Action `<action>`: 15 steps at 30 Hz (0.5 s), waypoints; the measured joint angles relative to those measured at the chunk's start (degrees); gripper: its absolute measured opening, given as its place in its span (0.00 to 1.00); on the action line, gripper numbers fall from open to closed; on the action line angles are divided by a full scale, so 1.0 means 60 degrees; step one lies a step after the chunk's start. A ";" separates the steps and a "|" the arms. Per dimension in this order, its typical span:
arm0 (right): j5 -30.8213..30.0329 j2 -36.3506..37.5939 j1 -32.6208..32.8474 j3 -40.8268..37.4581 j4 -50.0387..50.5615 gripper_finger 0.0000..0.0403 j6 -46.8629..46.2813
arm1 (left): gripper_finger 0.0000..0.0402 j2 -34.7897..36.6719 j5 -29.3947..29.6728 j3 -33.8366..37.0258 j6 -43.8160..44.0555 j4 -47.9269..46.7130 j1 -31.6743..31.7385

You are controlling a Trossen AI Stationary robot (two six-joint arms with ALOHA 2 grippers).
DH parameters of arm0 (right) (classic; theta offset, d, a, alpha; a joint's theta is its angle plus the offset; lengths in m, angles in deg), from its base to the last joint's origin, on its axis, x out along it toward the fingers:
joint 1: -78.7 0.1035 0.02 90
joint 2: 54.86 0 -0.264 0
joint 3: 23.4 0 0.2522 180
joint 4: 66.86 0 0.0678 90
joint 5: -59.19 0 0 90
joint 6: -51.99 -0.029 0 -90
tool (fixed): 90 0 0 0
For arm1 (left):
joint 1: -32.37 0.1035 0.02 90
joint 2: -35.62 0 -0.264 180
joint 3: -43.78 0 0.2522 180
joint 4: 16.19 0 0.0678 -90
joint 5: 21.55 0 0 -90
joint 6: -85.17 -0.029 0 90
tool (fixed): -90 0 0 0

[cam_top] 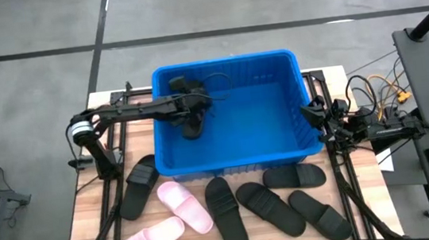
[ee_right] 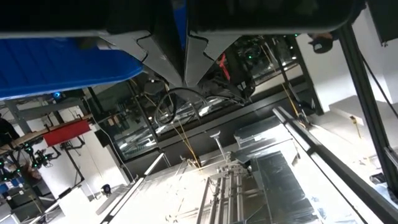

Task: Pick and place slides into bin
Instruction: Put the black slide into the blue bin

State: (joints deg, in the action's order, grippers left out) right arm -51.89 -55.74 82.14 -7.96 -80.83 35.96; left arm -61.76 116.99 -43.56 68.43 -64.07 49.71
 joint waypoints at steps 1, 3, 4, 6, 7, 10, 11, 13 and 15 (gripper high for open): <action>0.0000 0.0000 0.0000 0.0000 0.0000 0.02 0.0001 | 0.00 0.0000 0.0016 0.0000 0.0005 -0.0203 -0.0048; 0.0000 0.0000 0.0000 0.0000 0.0001 0.02 0.0002 | 0.00 0.0000 0.0110 0.0020 0.0112 -0.0598 -0.0133; 0.0000 0.0000 0.0000 0.0000 0.0007 0.02 0.0005 | 0.00 0.0000 0.0159 0.0034 0.0296 -0.0766 -0.0166; 0.0000 0.0000 0.0000 0.0000 0.0011 0.02 0.0012 | 0.00 0.0000 0.0188 0.0085 0.0803 -0.0975 -0.0175; 0.0000 0.0000 0.0000 0.0000 0.0017 0.02 0.0035 | 0.00 0.0000 0.0225 0.0123 0.1072 -0.1075 -0.0168; -0.0009 0.0000 0.0004 0.0000 0.0044 0.02 0.0211 | 0.00 0.0000 0.0543 0.0251 0.1824 -0.1566 -0.0157; -0.0015 0.0000 0.0004 0.0000 0.0047 0.02 0.0247 | 0.00 0.0000 0.0738 0.0324 0.1968 -0.1571 -0.0157; -0.0022 0.0000 0.0004 0.0000 0.0048 0.02 0.0252 | 0.00 0.0000 0.0773 0.0476 0.2004 -0.1546 -0.0143; -0.0022 0.0000 0.0004 0.0000 0.0063 0.02 0.0262 | 0.00 -0.0093 0.0755 0.0539 0.2012 -0.1581 -0.0135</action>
State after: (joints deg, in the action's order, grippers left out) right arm -52.03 -55.74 82.17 -7.96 -80.45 37.53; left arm -62.32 121.52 -40.33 80.50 -73.56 48.90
